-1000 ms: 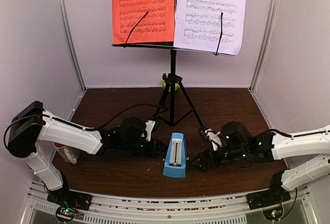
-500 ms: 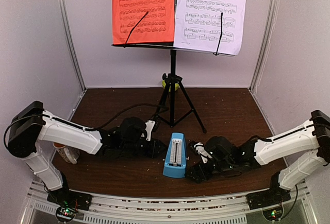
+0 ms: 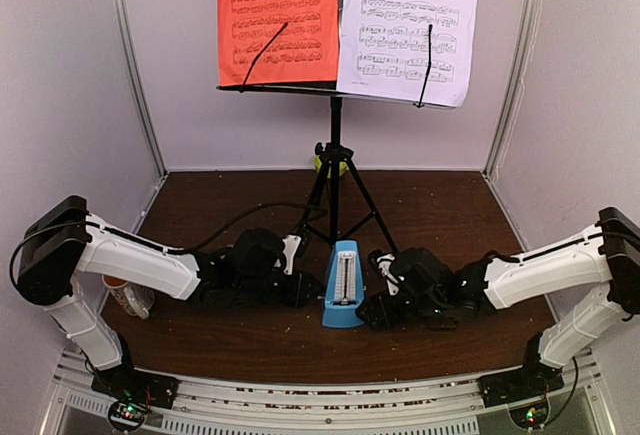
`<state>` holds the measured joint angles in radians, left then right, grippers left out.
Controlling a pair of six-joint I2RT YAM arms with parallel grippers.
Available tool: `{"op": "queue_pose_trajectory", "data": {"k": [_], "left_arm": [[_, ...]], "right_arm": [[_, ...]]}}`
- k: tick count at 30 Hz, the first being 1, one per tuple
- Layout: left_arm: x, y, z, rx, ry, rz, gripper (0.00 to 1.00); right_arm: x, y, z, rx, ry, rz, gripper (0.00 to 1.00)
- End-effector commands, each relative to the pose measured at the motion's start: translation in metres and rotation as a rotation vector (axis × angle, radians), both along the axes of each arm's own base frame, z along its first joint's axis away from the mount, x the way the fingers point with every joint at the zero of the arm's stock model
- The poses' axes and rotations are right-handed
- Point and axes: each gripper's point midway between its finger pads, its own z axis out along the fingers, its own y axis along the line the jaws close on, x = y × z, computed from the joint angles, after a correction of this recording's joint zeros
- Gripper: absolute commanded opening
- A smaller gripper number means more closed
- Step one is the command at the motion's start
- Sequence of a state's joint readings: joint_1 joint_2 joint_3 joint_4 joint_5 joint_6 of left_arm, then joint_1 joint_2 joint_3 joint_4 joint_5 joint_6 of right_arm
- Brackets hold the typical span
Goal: Set up the instrument practice props
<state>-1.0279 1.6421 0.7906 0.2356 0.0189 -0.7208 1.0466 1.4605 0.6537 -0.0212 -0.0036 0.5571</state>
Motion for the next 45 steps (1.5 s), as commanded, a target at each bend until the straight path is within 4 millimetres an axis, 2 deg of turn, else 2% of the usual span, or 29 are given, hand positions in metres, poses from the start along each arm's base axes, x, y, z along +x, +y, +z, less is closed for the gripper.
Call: {"op": "queue_pose_trajectory", "data": {"k": [1,4,7,12,15,23,30,37,40,45], "left_arm": [[0.008,-0.007,0.009,-0.039,-0.014,0.008,0.3],[0.008,-0.009,0.008,-0.04,-0.01,0.001,0.3],[0.008,-0.01,0.008,-0.037,-0.013,-0.005,0.3],[0.01,-0.014,0.011,-0.04,-0.023,-0.014,0.3],[0.01,-0.017,0.012,-0.038,-0.025,-0.022,0.3],[0.013,-0.022,0.015,-0.044,-0.032,-0.026,0.3],[0.013,-0.02,0.015,-0.042,-0.032,-0.02,0.3],[0.013,-0.019,0.014,-0.034,-0.033,-0.019,0.3],[0.013,-0.019,0.014,-0.033,-0.035,-0.02,0.3],[0.013,-0.019,0.014,-0.033,-0.036,-0.023,0.3]], "right_arm": [[0.013,-0.005,0.019,0.019,-0.058,-0.019,0.83],[0.004,0.008,0.044,0.115,-0.078,0.053,0.93],[0.002,0.011,0.071,0.182,-0.136,0.074,0.99],[0.009,0.017,0.113,0.246,-0.23,0.08,0.98],[0.014,0.022,0.128,0.263,-0.262,0.083,0.92],[0.026,0.024,0.128,0.233,-0.267,0.042,0.83],[0.036,0.017,0.125,0.206,-0.281,0.002,0.63],[0.036,0.015,0.124,0.201,-0.283,0.008,0.46],[0.034,0.014,0.121,0.203,-0.274,0.017,0.47],[0.027,0.021,0.121,0.222,-0.268,0.071,0.62]]}}
